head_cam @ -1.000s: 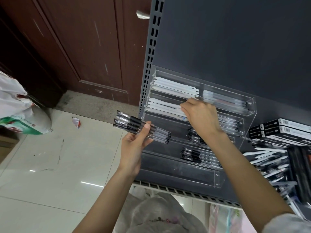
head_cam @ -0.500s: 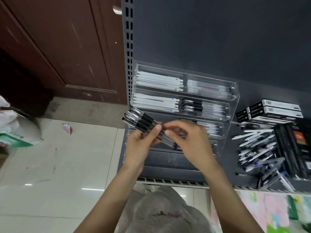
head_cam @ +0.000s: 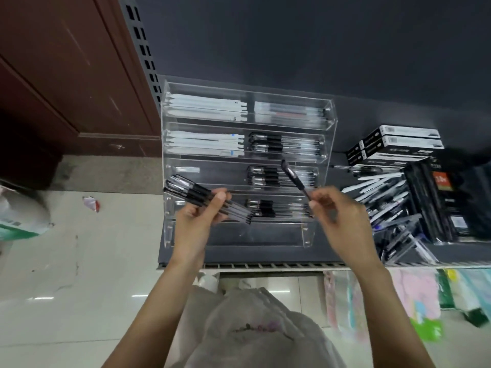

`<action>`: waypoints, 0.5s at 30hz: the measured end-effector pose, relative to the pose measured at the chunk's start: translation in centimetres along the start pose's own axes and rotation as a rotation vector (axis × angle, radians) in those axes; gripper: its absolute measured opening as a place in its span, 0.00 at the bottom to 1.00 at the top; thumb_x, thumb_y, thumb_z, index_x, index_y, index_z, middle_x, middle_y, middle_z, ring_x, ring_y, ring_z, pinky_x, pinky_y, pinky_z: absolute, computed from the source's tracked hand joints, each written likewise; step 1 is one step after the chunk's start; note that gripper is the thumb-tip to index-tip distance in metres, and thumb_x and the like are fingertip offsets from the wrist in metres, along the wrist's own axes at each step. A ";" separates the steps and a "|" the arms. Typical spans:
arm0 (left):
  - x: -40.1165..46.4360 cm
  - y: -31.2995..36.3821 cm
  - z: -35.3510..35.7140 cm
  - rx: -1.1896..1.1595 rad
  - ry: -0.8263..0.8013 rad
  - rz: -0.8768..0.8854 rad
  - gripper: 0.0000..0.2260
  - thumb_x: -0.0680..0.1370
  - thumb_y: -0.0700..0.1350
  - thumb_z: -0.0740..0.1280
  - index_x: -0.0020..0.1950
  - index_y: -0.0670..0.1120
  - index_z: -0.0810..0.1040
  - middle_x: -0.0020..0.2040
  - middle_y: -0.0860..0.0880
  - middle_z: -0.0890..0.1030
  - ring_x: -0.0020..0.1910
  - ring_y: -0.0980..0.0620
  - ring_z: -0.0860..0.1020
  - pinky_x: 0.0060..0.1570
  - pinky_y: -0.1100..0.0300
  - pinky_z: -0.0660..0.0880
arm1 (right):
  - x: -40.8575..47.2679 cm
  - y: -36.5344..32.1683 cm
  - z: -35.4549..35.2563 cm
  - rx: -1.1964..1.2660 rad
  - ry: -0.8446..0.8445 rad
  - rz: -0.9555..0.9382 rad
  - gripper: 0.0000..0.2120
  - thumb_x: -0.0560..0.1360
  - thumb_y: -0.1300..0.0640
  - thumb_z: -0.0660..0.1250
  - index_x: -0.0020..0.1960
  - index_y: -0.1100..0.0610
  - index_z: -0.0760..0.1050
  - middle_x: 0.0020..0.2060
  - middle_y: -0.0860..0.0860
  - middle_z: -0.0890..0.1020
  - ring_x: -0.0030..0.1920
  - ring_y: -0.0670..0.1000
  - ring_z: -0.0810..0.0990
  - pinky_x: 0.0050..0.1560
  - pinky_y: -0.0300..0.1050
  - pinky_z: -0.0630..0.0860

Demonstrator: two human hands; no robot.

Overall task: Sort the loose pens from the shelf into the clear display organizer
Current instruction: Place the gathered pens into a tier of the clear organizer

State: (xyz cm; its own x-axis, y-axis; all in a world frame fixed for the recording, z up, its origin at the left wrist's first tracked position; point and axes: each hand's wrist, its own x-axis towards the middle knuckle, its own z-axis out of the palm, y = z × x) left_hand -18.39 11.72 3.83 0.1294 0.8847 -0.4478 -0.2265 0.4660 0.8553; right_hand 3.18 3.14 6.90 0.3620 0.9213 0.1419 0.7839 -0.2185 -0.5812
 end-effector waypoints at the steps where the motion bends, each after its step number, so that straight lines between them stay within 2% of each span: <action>1: 0.0 -0.2 -0.3 -0.006 0.034 0.004 0.05 0.76 0.42 0.68 0.49 0.46 0.82 0.41 0.53 0.85 0.45 0.59 0.82 0.39 0.69 0.76 | -0.1 0.9 -0.3 -0.039 0.001 -0.028 0.05 0.74 0.61 0.69 0.50 0.56 0.78 0.41 0.48 0.83 0.39 0.48 0.82 0.42 0.47 0.80; 5: -0.6 -1.1 -1.1 -0.058 0.167 0.014 0.07 0.76 0.43 0.68 0.52 0.43 0.81 0.42 0.53 0.85 0.45 0.59 0.82 0.38 0.69 0.76 | -0.2 2.8 -0.1 -0.165 -0.062 -0.154 0.05 0.72 0.61 0.71 0.47 0.54 0.78 0.40 0.49 0.82 0.37 0.50 0.81 0.37 0.48 0.79; 9: -2.3 -2.3 -1.4 -0.059 0.246 0.016 0.05 0.77 0.43 0.68 0.49 0.44 0.82 0.41 0.53 0.85 0.45 0.60 0.82 0.38 0.69 0.76 | 1.1 3.9 2.4 -0.399 -0.156 -0.326 0.04 0.70 0.61 0.73 0.44 0.55 0.79 0.39 0.50 0.83 0.37 0.53 0.82 0.29 0.45 0.77; 11: -3.2 -2.9 -1.3 -0.064 0.264 0.004 0.06 0.77 0.43 0.67 0.50 0.44 0.81 0.40 0.54 0.85 0.45 0.61 0.82 0.38 0.69 0.76 | 2.1 4.4 3.8 -0.463 -0.258 -0.344 0.04 0.72 0.60 0.71 0.46 0.55 0.80 0.40 0.50 0.83 0.39 0.54 0.82 0.31 0.46 0.77; 15: -4.4 -3.9 -1.0 -0.046 0.285 -0.012 0.08 0.77 0.44 0.67 0.51 0.42 0.82 0.43 0.52 0.84 0.48 0.59 0.81 0.39 0.69 0.76 | 3.1 5.3 5.3 -0.585 -0.393 -0.365 0.08 0.75 0.61 0.67 0.52 0.51 0.78 0.45 0.47 0.82 0.43 0.51 0.81 0.36 0.43 0.76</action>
State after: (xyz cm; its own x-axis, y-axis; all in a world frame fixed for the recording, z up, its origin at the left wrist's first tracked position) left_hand -19.08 6.01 2.14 -0.1426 0.8432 -0.5183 -0.2713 0.4703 0.8398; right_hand 5.81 6.50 0.03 -0.0881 0.9895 -0.1145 0.9960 0.0862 -0.0215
